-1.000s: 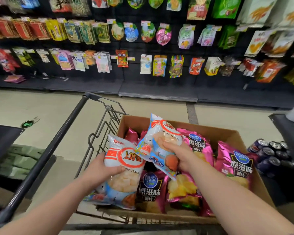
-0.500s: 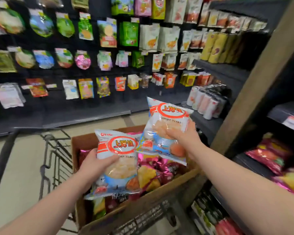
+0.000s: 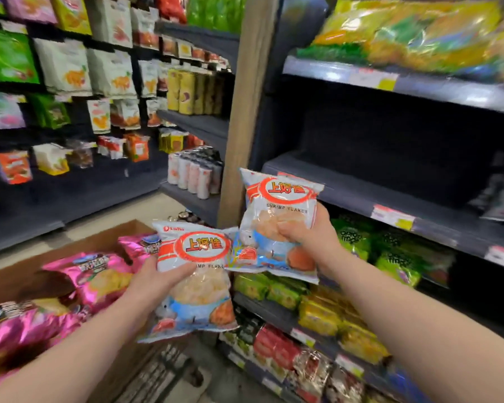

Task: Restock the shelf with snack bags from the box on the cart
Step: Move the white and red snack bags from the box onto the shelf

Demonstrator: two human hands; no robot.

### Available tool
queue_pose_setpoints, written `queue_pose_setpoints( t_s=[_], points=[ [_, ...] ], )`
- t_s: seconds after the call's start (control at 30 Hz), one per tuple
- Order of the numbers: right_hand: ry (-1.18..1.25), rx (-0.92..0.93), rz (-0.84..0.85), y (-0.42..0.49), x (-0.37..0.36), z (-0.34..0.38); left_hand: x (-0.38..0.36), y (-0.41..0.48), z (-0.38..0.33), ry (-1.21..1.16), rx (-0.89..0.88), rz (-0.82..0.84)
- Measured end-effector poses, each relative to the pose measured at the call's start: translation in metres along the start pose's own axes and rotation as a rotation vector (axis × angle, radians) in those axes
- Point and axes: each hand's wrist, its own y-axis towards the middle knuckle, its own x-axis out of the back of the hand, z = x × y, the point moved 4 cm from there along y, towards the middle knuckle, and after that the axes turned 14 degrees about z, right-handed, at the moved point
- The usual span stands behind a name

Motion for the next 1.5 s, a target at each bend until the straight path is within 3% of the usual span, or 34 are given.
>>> queue_pose_setpoints(
  t_s=[0.43,0.77,1.07,1.5],
  points=[
    [-0.002,-0.140,-0.385,-0.234,0.273,-0.059,-0.302,-0.073,-0.022,-0.079,-0.017,0.490],
    [-0.010,-0.179,-0.616,-0.362,0.421,-0.093,-0.473,-0.144,-0.054,0.001,-0.100,0.660],
    [-0.009,-0.143,-0.733,-0.359,0.512,-0.121,-0.549,-0.101,-0.119,0.032,-0.229,0.736],
    [-0.133,-0.184,-0.924,-0.235,0.623,-0.143,-0.639,0.061,-0.234,-0.096,-0.361,0.870]
  ],
)
